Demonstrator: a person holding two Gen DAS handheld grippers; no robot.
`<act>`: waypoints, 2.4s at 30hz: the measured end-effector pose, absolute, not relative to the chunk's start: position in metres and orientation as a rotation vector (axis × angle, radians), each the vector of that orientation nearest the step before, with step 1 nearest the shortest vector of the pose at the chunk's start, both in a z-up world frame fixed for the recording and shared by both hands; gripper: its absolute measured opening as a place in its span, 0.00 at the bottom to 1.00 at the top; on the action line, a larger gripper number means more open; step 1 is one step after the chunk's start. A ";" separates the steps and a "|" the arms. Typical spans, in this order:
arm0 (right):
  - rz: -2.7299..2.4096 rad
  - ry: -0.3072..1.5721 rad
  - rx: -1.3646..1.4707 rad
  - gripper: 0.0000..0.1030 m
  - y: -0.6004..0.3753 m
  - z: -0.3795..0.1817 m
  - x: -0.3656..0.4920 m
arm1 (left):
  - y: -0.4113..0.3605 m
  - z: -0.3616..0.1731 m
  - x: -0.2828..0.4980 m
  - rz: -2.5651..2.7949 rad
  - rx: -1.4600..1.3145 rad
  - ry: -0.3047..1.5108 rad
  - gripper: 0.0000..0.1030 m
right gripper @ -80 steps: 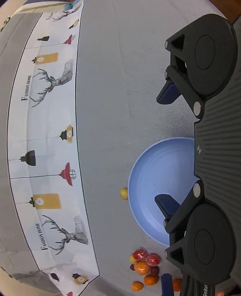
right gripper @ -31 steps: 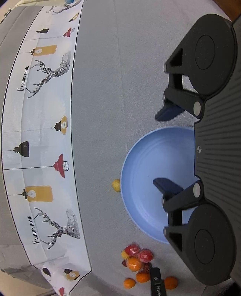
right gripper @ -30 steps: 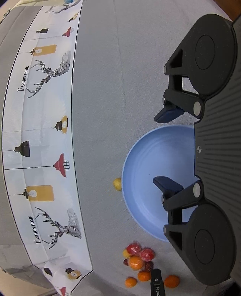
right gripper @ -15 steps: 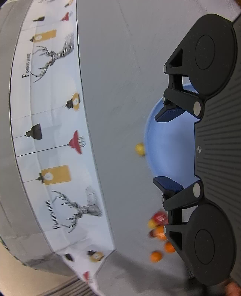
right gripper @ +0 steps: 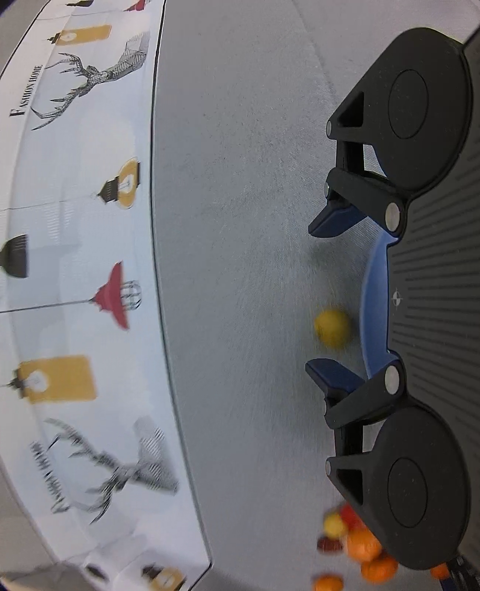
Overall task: Organize fruits
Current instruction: 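Grasp a mandarin orange with the left gripper while the right gripper grasps the yellow fruit, then carry the mandarin over the blue plate with the left tool while the right carries the yellow fruit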
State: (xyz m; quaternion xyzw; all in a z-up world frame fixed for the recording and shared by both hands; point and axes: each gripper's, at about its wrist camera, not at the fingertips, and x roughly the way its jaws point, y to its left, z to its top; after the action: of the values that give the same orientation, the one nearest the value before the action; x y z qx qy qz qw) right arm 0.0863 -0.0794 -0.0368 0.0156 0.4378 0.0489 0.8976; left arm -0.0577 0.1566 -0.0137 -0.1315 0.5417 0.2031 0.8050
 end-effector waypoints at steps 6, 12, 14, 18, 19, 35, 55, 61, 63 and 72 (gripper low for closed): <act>0.140 0.963 -0.004 0.45 -0.069 -0.051 0.097 | 0.157 -0.014 -0.054 0.444 -0.273 1.139 0.38; 0.199 0.934 0.025 0.27 -0.066 -0.041 0.094 | 0.154 -0.006 -0.053 0.428 -0.267 1.095 0.38; 0.245 0.907 0.042 0.27 -0.062 -0.032 0.090 | 0.152 -0.004 -0.053 0.418 -0.269 1.083 0.38; 0.354 0.866 0.071 0.27 -0.049 -0.013 0.081 | 0.153 -0.007 -0.054 0.411 -0.296 1.108 0.38; 0.394 0.868 0.076 0.27 -0.045 -0.009 0.079 | 0.155 -0.011 -0.053 0.413 -0.309 1.123 0.38; 0.435 0.958 -0.009 0.27 -0.025 -0.028 0.077 | 0.153 -0.017 -0.050 0.406 -0.274 1.139 0.38; 0.342 0.698 0.237 0.27 -0.097 0.037 -0.059 | 0.134 0.006 -0.055 0.305 -0.234 1.052 0.38; 0.266 0.728 0.206 0.27 -0.119 0.022 -0.055 | 0.127 0.010 -0.052 0.267 -0.213 1.032 0.38; 0.260 0.741 0.225 0.27 -0.124 0.018 -0.054 | 0.126 0.010 -0.050 0.264 -0.207 1.026 0.38; 0.262 0.735 0.165 0.27 -0.122 0.019 -0.052 | 0.104 0.012 -0.044 0.177 -0.147 0.985 0.38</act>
State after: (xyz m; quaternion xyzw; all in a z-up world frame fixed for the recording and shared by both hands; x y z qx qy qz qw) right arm -0.0524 -0.1222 0.0192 0.0803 0.3576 0.1277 0.9216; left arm -0.0438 0.1038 0.0124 -0.0704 0.4718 0.0847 0.8748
